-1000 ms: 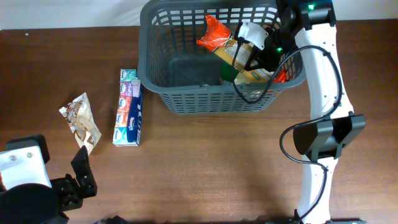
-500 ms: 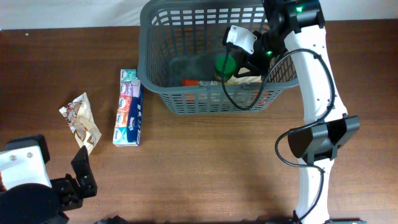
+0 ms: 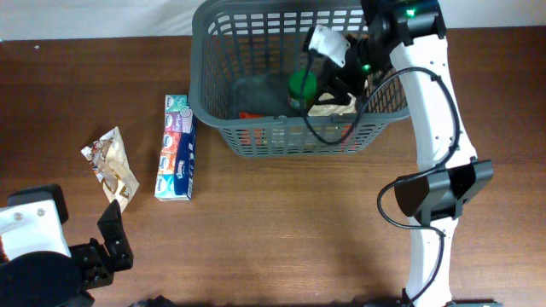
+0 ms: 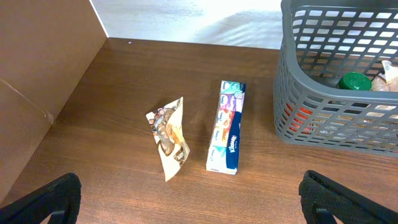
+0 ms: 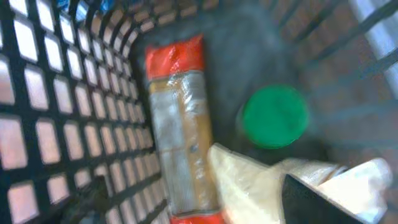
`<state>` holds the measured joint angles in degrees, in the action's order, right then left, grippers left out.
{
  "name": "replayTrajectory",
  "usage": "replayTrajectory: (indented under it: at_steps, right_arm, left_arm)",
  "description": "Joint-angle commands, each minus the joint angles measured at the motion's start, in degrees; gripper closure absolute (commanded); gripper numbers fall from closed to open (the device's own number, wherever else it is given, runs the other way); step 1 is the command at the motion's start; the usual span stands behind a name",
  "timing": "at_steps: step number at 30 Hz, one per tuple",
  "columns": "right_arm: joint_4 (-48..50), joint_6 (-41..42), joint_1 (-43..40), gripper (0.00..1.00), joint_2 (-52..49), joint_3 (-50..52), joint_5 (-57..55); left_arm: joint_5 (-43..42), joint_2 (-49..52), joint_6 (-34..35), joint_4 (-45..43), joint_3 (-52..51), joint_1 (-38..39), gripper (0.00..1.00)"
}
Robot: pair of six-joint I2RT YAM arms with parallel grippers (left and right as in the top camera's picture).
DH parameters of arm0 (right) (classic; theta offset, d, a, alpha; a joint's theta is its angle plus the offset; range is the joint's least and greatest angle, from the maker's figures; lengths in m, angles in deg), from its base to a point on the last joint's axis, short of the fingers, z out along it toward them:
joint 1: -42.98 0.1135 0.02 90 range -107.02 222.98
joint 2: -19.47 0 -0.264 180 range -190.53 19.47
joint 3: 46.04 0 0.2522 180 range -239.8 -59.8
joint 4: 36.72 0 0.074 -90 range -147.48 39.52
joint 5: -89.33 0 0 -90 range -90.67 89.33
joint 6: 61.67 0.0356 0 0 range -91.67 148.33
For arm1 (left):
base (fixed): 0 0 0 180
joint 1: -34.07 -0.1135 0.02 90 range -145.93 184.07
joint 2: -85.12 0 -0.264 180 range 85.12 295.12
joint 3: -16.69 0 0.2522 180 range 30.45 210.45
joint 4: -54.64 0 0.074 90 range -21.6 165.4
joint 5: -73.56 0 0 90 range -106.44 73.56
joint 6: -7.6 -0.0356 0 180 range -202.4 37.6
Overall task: Pack container
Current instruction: 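Open the right gripper and withdraw it to the right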
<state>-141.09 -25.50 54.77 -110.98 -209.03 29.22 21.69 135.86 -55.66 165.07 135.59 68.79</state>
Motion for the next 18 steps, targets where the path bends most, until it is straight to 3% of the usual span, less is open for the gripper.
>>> replayTrajectory:
  at_steps: [1, 7, 12, 18]
  right_arm:
    - [3.5, 9.7, 0.0, 0.01, 3.4, -7.3, 2.6]
    - [9.3, 23.2, -2.9, 0.01, 3.5, -20.7, -4.5]
    - [9.7, 37.3, -7.7, 0.01, 3.5, -30.2, -21.0]
    - [6.5, 48.4, -15.9, 0.01, 5.7, -30.7, -35.7]
  left_arm:
    - [0.0, 0.1, -0.7, 0.0, -0.1, -0.3, 0.0]
    - [0.0, 0.1, -0.7, 0.0, -0.1, -0.3, 0.0]
    - [0.0, 0.1, -0.7, 0.0, -0.1, -0.3, 0.0]
    - [0.0, 0.1, -0.7, 0.0, -0.1, -0.3, 0.0]
